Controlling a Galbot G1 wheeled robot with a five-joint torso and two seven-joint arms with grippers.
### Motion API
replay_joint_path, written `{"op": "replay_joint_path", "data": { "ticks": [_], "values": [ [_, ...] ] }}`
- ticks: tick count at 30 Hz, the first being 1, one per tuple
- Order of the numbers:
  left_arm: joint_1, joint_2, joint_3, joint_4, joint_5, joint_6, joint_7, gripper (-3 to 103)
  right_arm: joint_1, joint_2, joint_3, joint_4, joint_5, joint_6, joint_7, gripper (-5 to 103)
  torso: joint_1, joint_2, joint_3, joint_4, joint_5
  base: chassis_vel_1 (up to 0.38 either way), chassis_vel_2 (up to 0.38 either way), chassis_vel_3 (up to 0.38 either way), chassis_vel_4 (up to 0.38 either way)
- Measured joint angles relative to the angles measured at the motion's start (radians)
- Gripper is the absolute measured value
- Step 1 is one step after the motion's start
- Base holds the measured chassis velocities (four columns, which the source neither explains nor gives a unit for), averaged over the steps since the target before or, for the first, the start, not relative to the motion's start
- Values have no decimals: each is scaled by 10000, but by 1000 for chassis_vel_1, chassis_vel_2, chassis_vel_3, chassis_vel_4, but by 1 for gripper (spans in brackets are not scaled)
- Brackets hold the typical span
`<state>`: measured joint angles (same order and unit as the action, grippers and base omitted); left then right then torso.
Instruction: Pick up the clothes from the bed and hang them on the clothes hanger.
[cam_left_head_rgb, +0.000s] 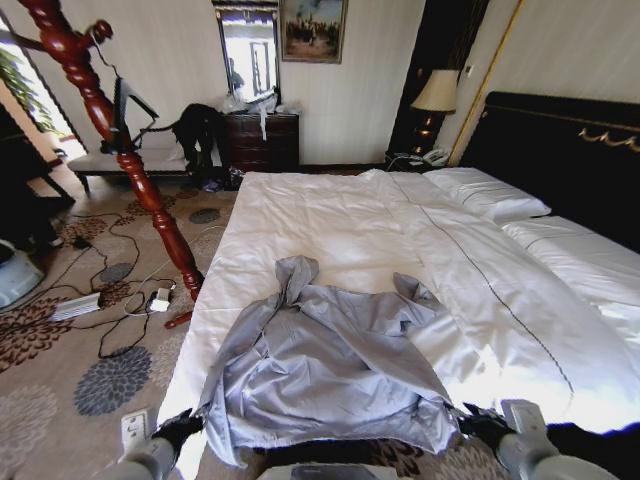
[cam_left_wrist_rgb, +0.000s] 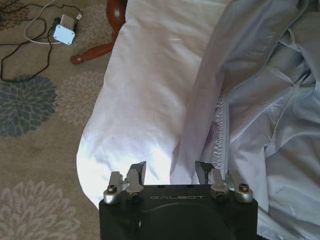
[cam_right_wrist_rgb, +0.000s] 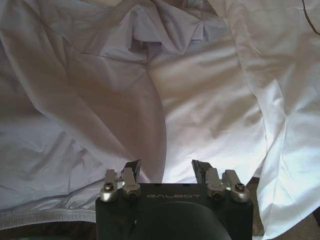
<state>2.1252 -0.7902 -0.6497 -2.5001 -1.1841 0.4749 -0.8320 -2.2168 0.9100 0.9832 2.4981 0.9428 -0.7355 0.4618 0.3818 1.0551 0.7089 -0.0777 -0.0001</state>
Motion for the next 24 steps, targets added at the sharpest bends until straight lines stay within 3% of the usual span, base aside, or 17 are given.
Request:
{"op": "replay_joint_path", "data": {
  "ticks": [1, 3, 5, 9, 11, 14, 16, 17, 18, 19, 22, 24],
  "values": [
    [26, -8, -2, 0, 103, 3, 45, 64, -2, 3, 34, 3, 64, 0, -13, 60, 0, 0, 0, -1, 0, 0, 0, 0, 0],
    [28, -25, -17, 0, 188, 2, 84, 64, -6, 4, 76, 4, 151, 0, -13, 65, 0, 0, 0, -2, 0, 0, 0, 0, 0],
    [-85, -74, -130, 0, 261, -114, 129, 80, 5, 0, 254, 5, 381, 0, -8, 76, 0, 0, 0, -2, 0, 0, 0, 0, 0],
    [-268, -137, -219, 0, 265, -379, 157, 85, 167, -25, 405, 6, 600, 23, -34, 86, 0, 0, 0, -4, 0, 0, 0, 0, 0],
    [-429, -192, -244, 0, 269, -531, 215, 96, 365, -62, 457, 10, 767, 140, -90, 96, 0, 0, 0, -2, 1, 0, 0, 0, 0],
    [-668, -284, -226, 1, 541, -853, 513, 100, 594, -128, 472, 12, 793, 467, -333, 100, 0, 0, 0, -2, 0, 0, 0, 0, 0],
    [-839, -376, -164, 1, 1197, -1231, 1102, 100, 716, -179, 472, 14, 730, 744, -629, 100, 0, 0, 0, -2, 1, 0, 0, 0, 0],
    [-970, -514, -104, 2, 1886, -1676, 1857, 100, 836, -225, 452, 16, 417, 1116, -1013, 100, 0, 0, 0, -4, 0, 0, 0, 0, 0],
    [-970, -514, -104, 2, 1886, -1676, 1857, 100, 836, -225, 452, 16, 417, 1116, -1013, 100, 0, 0, 0, -4, 0, 0, 0, 0, 0],
    [-1051, -607, -67, 4, 2198, -1917, 2325, 100, 908, -259, 433, 16, 168, 1341, -1242, 100, 0, 0, 0, -3, 0, 0, 0, 0, 0],
    [-1401, -869, 31, 432, 3263, -2623, 3505, 100, 1252, -468, 276, 18, -1795, 2505, -2222, 100, 0, 0, 0, -3, 1, 0, 0, 0, 0],
    [-1460, -908, 32, 563, 3607, -2763, 3701, 100, 1329, -514, 220, 20, -2264, 2774, -2391, 100, 0, 0, 0, -3, -1, 0, 0, 0, 0]
  ]
}}
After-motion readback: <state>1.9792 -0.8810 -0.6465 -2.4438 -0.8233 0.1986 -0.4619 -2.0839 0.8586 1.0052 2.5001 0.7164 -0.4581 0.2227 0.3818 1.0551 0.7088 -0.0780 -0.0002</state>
